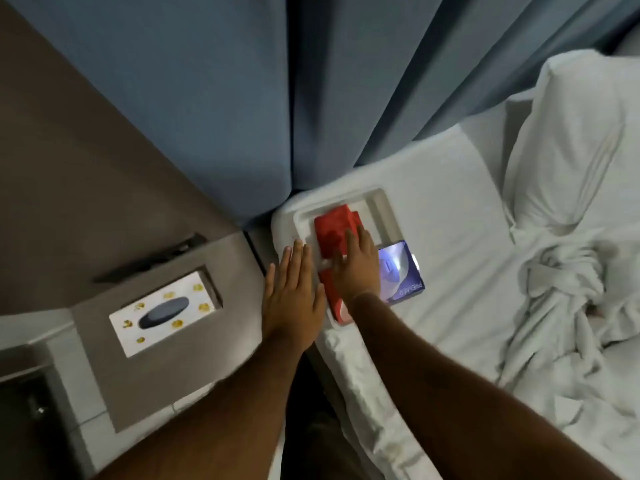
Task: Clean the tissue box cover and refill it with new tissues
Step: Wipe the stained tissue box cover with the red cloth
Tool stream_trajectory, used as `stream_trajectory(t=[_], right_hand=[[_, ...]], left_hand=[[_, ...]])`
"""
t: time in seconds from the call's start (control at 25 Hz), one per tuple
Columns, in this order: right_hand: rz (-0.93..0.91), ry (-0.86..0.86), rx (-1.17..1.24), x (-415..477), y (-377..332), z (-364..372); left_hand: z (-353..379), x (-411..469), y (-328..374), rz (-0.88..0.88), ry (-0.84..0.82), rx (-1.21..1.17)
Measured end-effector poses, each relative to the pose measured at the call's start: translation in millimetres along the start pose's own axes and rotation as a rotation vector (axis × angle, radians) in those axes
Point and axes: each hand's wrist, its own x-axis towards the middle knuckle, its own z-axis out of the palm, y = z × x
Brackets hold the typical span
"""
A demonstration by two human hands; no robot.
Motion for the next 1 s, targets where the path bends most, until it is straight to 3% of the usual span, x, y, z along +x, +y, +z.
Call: stream_trajectory(t=[0.08, 0.28, 0.56, 0.84, 0.92, 1.0], right_hand=[[0.033, -0.022, 0.040, 30.8, -0.4, 22.9], [0.117, -0.029, -0.170, 66.6, 0.6, 64.9], [0.134, -0.015, -0.141, 100.8, 18.8, 58.4], [0.177, 0.241, 0.324, 63.0, -6.0, 6.0], [0.122, 0.188, 0.530, 29.5, -23.2, 7.2], [0.136, -0.001, 0.751, -2.1, -36.2, 37.7]], left_hand=[[17.4, 7.9, -4.6, -0.028, -0.033, -0.013], [50.2, 11.0, -13.0, -0.037, -0.043, -0.066], [68.2, -1.3, -35.1, -0.102, -0.082, -0.137], [74.8, -34.7, -77.3, -0.252, -0.067, -0.176], [81.3, -45.0, -99.4, -0.291, -0.081, -0.186], [91.5, -59.4, -129.2, -0.347, -0.071, -0.201]])
